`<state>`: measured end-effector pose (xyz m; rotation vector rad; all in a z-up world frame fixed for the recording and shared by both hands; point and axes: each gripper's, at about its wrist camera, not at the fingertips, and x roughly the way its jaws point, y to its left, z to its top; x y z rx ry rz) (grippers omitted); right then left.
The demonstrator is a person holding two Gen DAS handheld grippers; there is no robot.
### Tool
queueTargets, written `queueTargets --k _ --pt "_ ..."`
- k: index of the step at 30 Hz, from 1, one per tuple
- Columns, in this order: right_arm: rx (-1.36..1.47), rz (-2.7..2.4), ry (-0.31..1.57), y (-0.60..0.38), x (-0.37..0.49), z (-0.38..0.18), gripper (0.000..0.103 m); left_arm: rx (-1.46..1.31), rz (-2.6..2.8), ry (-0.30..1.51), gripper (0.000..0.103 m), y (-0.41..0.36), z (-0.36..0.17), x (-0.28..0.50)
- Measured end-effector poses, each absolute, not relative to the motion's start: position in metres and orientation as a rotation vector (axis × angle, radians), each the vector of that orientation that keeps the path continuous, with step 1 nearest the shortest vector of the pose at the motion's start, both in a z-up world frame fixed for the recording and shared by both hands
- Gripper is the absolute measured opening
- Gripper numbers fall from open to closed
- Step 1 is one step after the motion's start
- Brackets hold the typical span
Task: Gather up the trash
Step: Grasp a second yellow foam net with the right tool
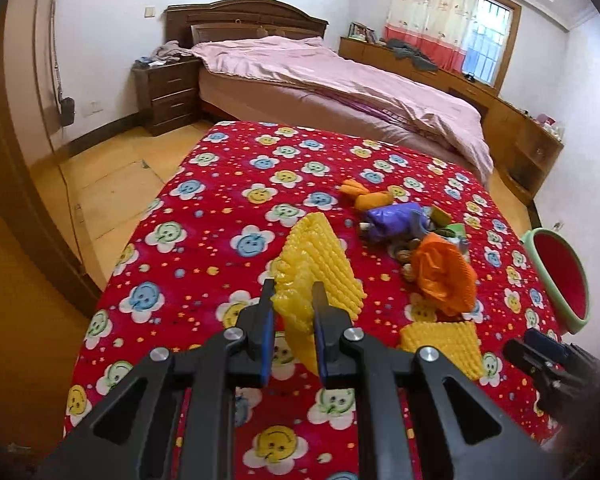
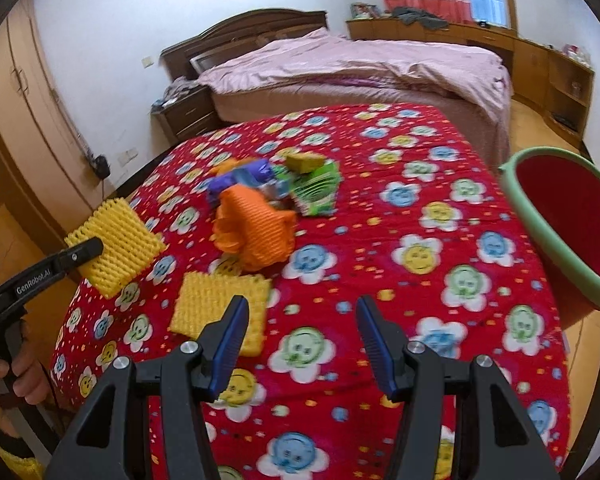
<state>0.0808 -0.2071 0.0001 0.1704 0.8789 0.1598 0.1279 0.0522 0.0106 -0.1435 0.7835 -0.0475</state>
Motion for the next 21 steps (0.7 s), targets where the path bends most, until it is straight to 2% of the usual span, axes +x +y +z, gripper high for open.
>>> queueTargets --k 3,9,15,16,21 --pt "0.162 0.182 0.9 -0.195 0.086 -0.006 0.058 -0.147 -0.042 0.783 0.016 0.057 0.01 0.126" --pt "0.15 0.22 0.942 -0.176 0.096 -0.018 0.044 -0.151 -0.035 0.777 0.016 0.063 0.01 0.123" --pt "0.158 0.267 0.981 -0.163 0.099 -0.033 0.023 -0.166 -0.042 0.763 0.016 0.069 0.013 0.119" --pt "0.151 0.278 0.973 -0.161 0.097 -0.032 0.014 -0.166 -0.045 0.761 0.016 0.068 0.014 0.119" --pt "0.143 0.301 0.927 -0.157 0.084 -0.019 0.012 -0.164 -0.058 0.737 0.016 0.067 0.024 0.112"
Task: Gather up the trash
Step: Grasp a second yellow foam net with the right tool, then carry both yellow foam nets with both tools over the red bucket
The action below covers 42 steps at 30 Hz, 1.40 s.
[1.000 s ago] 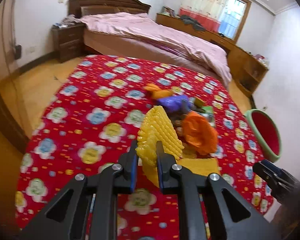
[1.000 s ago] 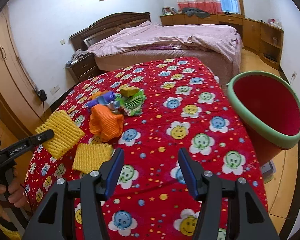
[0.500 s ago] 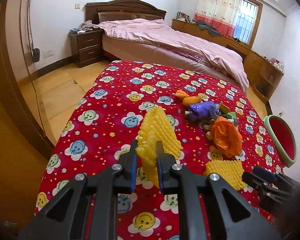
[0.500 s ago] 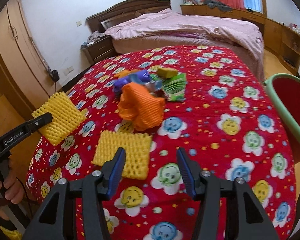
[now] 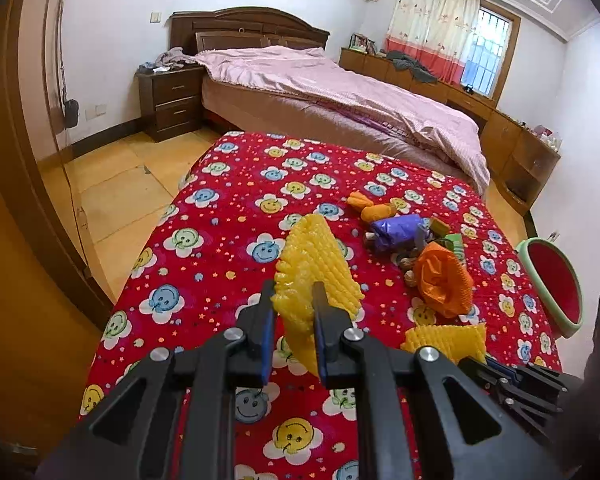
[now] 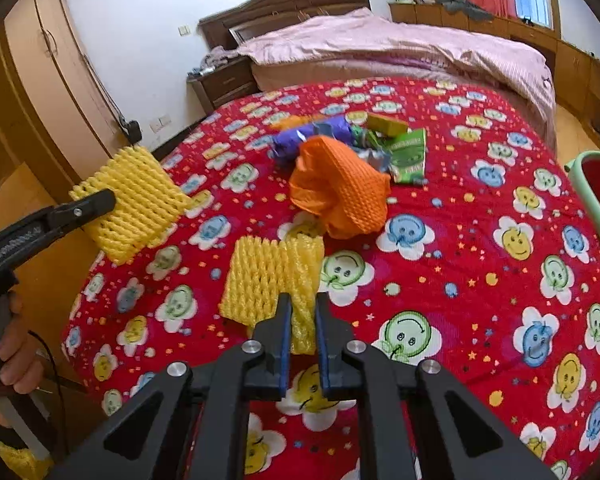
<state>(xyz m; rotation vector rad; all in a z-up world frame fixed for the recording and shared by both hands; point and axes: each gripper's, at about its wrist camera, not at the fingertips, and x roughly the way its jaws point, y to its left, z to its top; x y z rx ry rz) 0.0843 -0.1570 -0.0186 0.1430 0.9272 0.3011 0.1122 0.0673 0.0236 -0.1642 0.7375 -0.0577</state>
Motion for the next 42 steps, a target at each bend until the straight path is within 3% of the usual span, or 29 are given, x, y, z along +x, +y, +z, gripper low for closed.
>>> queueTargets --k 18,42 --pt "0.205 0.103 0.658 -0.237 0.035 0.06 0.012 -0.127 -0.243 0.661 0.016 0.005 0.072 0.09" --pt "0.273 -0.256 0.502 -0.401 0.006 0.101 0.012 -0.019 -0.57 0.667 0.016 -0.168 0.097 0.132"
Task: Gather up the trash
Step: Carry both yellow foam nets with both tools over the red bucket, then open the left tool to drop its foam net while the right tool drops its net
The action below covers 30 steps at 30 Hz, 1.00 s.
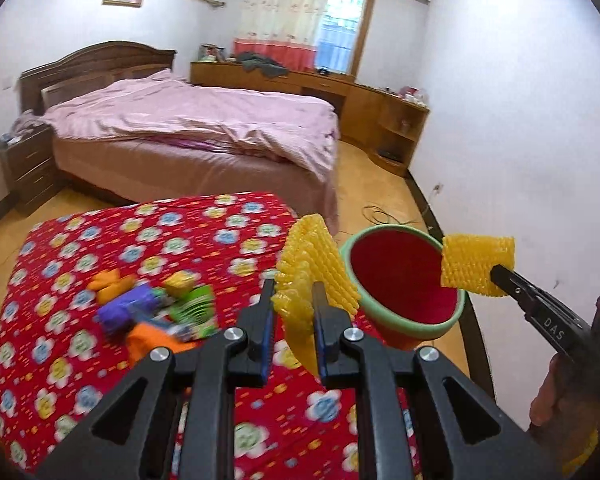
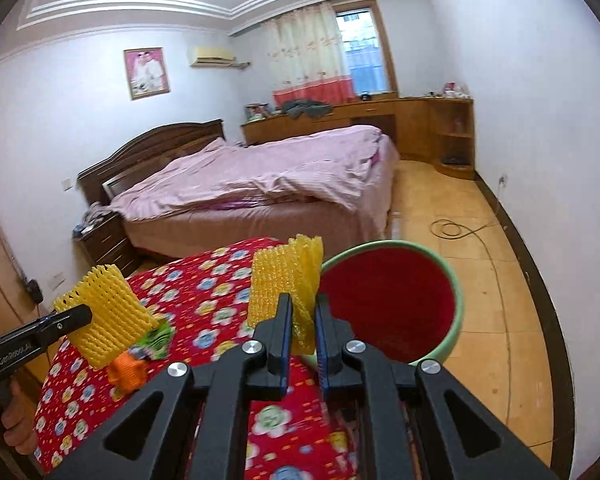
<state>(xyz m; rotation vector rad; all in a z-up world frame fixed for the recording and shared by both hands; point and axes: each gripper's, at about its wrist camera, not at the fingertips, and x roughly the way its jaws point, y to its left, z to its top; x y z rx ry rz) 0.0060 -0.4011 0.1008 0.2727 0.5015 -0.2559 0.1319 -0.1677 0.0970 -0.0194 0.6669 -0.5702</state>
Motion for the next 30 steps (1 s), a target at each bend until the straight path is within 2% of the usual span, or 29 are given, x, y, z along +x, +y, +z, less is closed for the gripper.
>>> queueTargets --k 8,16,24,30 --pt "0.312 -0.298 0.516 -0.454 0.016 0.083 0.012 0.018 -0.633 0.687 0.016 -0.242 0.084 0.153" --pt "0.375 -0.333 0.573 -0.503 0.033 0.05 0.012 0.072 -0.652 0.762 0.016 -0.304 0.047 0.181" --pt "0.408 -0.349 0.652 -0.521 0.051 0.023 0.012 0.096 -0.673 0.855 0.016 -0.337 0.013 0.2" --pt "0.429 -0.348 0.684 -0.526 0.06 0.015 0.013 0.123 -0.681 0.857 0.019 -0.344 0.01 0.197"
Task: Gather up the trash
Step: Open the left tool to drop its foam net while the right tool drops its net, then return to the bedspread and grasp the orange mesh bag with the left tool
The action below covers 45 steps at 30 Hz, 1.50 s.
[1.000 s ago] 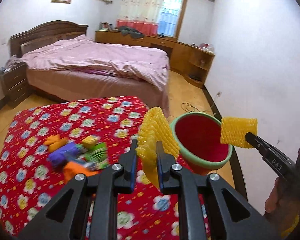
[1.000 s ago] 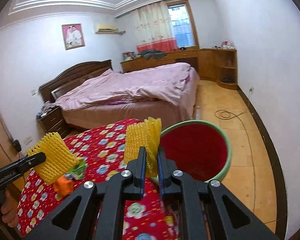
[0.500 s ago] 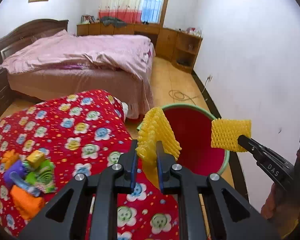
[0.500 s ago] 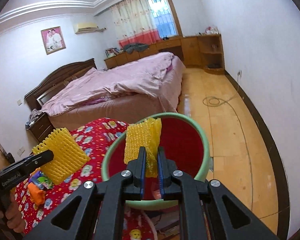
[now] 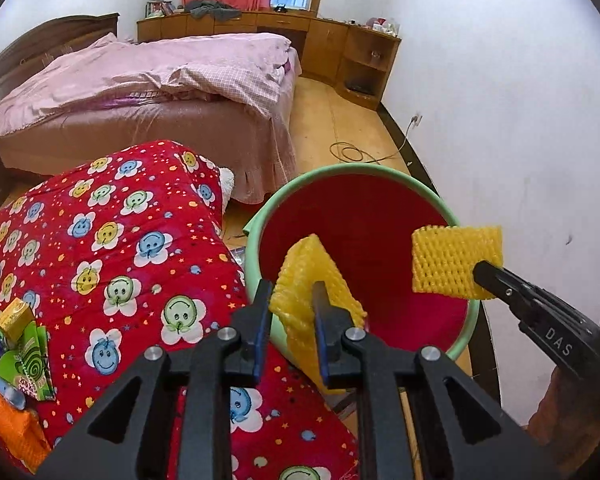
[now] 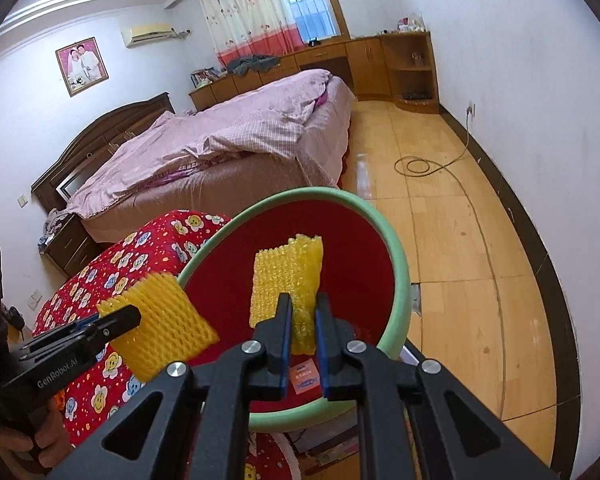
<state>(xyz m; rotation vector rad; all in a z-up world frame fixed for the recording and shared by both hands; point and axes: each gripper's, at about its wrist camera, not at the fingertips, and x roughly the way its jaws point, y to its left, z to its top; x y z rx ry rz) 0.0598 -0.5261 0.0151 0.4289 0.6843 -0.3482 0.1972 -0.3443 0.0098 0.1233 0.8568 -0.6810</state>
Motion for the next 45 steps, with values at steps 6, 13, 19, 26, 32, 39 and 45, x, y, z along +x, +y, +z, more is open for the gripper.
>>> queueTargets --k 6,13,19,26,32,39,45 --pt "0.428 -0.348 0.686 -0.524 0.06 0.015 0.016 0.113 -0.68 0.846 0.037 -0.34 0.014 0.194" --pt "0.439 -0.351 0.642 -0.523 0.051 0.022 0.042 0.118 -0.669 0.823 0.04 -0.327 0.022 0.186" --pt "0.431 -0.336 0.608 -0.508 0.04 0.032 0.043 0.093 -0.639 0.823 0.04 -0.299 0.032 0.177" --pt "0.421 -0.296 0.587 -0.48 0.029 0.045 0.045 0.069 -0.557 0.814 0.04 -0.248 0.042 0.167" --pt "0.418 -0.256 0.574 -0.452 0.023 0.052 0.046 0.042 -0.47 0.814 0.04 -0.2 0.047 0.166" --pt "0.397 -0.213 0.566 -0.42 0.018 0.062 0.047 0.009 -0.38 0.814 0.04 -0.149 0.046 0.165" --pt "0.379 -0.175 0.574 -0.395 0.019 0.063 0.048 -0.011 -0.303 0.839 0.04 -0.113 0.034 0.169"
